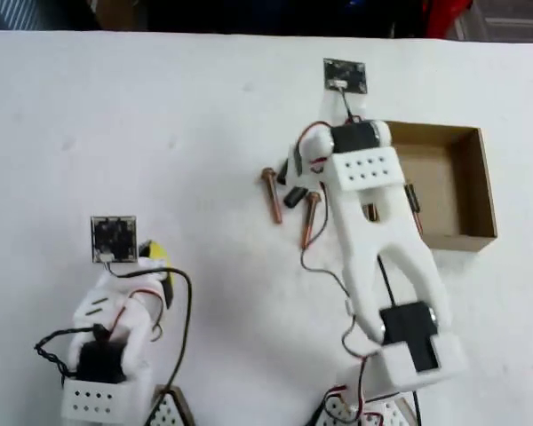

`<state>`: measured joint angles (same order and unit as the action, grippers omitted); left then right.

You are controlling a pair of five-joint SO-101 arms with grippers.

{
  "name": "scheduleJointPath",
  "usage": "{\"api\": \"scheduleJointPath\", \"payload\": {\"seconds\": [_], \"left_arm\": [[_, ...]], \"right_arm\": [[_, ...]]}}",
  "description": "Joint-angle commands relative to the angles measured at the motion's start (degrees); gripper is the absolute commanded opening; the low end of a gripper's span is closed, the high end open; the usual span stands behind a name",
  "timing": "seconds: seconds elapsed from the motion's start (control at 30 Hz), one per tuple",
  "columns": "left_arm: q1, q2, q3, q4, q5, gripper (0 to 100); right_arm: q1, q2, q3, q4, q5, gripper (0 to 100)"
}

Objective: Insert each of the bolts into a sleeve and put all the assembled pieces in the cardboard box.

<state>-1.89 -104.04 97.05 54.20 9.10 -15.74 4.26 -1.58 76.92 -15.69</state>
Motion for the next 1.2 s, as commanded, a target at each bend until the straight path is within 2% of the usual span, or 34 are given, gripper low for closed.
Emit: {"api": "scheduleJointPath", "payload": {"seconds": [0.0,0.33,0.53,0.77,1.17], "left_arm": [[-0.22,-0.48,0.0,0.18,-0.79,2],[-0.22,-0.48,0.0,0.18,-0.79,2],[-0.22,-0.48,0.0,0.18,-0.79,2],[-0.22,-0.48,0.0,0.18,-0.79,2],[-0.22,-0.48,0.0,0.18,-0.79,2]], "right_arm": [[-0.4,4.7,-6.59,1.54,-2.81,12.1],[-1.45,26.07,-28.31,10.86,-11.96,12.2],[-2.68,36.7,-41.14,16.48,-26.64,12.3],[-3.12,44.79,-51.87,20.88,-27.52,12.0],[-2.95,53.23,-56.88,21.05,-27.52,11.9]]}}
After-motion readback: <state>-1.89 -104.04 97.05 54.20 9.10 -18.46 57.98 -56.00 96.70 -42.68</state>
